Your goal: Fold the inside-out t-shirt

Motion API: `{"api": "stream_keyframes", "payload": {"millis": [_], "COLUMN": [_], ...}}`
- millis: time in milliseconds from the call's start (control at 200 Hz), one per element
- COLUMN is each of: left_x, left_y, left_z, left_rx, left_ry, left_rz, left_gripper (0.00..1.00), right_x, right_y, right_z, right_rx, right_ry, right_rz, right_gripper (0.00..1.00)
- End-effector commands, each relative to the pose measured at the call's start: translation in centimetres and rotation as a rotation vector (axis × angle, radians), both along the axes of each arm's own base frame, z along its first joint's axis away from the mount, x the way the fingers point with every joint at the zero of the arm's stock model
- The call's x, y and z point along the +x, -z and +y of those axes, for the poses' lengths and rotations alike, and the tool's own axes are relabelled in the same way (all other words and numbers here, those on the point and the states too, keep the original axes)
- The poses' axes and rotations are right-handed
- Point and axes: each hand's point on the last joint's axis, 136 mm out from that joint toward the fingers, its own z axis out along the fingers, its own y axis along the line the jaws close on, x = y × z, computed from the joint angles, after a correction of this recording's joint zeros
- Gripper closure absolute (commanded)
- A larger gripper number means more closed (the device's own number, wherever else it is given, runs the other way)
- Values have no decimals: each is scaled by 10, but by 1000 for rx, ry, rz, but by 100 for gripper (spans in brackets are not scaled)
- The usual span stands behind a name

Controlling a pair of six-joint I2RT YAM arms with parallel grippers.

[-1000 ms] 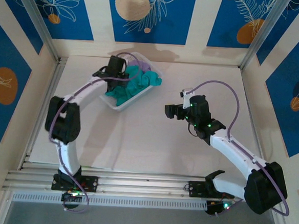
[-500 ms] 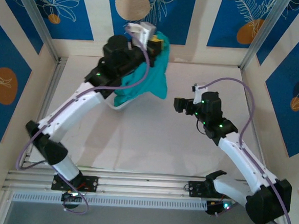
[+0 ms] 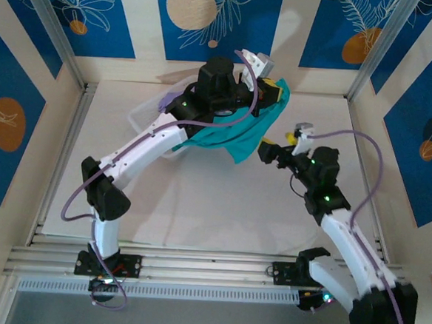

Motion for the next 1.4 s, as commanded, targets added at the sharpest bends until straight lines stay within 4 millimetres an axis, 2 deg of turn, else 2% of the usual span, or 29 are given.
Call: {"api": "stream_keyframes", "payload": {"millis": [0,35,55,95,155,220,290,355,430,500,555,655,765,870,965,1070,1145,1225,1315,1395], "left_x": [-30,-32,-32,-29,-22,-5,17,37,61,85,100,108,101,89,85,95,102,107,112,115], "left_y": [-50,-54,-55,-57,-59,-61,-59,-51,-25,20,60,134,204,256,294,329,347,358,357,353], "left_z": [9,11,13,17,28,47,76,109,147,186,215,242,239,224,213,213,211,213,226,248], "left_rx": [-115,-123,-125,-129,-137,-155,-195,-239,-240,-188,-122,128,385,556,714,881,945,980,1001,1031], "left_ry": [100,101,98,78,25,-62,-154,-242,-343,-470,-571,-673,-621,-525,-465,-477,-471,-494,-577,-676], "left_rz": [-18,-18,-18,-21,-19,-5,22,55,101,166,205,220,251,261,267,283,306,324,321,317], "left_gripper": [95,95,95,95,95,90,71,63,43,28,21,15,9,8,9,12,21,36,48,62], "right_x": [21,26,28,28,24,29,35,38,32,26,24,26,41,59,73,85,89,89,88,87], "right_y": [-36,-40,-44,-51,-63,-70,-79,-94,-122,-146,-160,-169,-146,-104,-66,-32,-15,-5,0,3], "right_z": [35,48,54,68,78,67,42,14,-9,-28,-38,-48,-49,-47,-45,-44,-42,-39,-35,-33], "right_rx": [94,113,127,152,166,153,115,85,64,30,-1,-51,-87,-102,-96,-109,-115,-111,-114,-113], "right_ry": [-132,-182,-212,-288,-348,-275,-128,12,106,182,222,254,256,241,226,219,204,180,162,147], "right_rz": [-149,-168,-178,-198,-237,-241,-232,-221,-250,-275,-276,-245,-137,4,110,211,257,285,296,305], "right_gripper": [1,0,4,18,45,74,100,100,100,100,100,100,100,100,100,99,95,91,89,88]}}
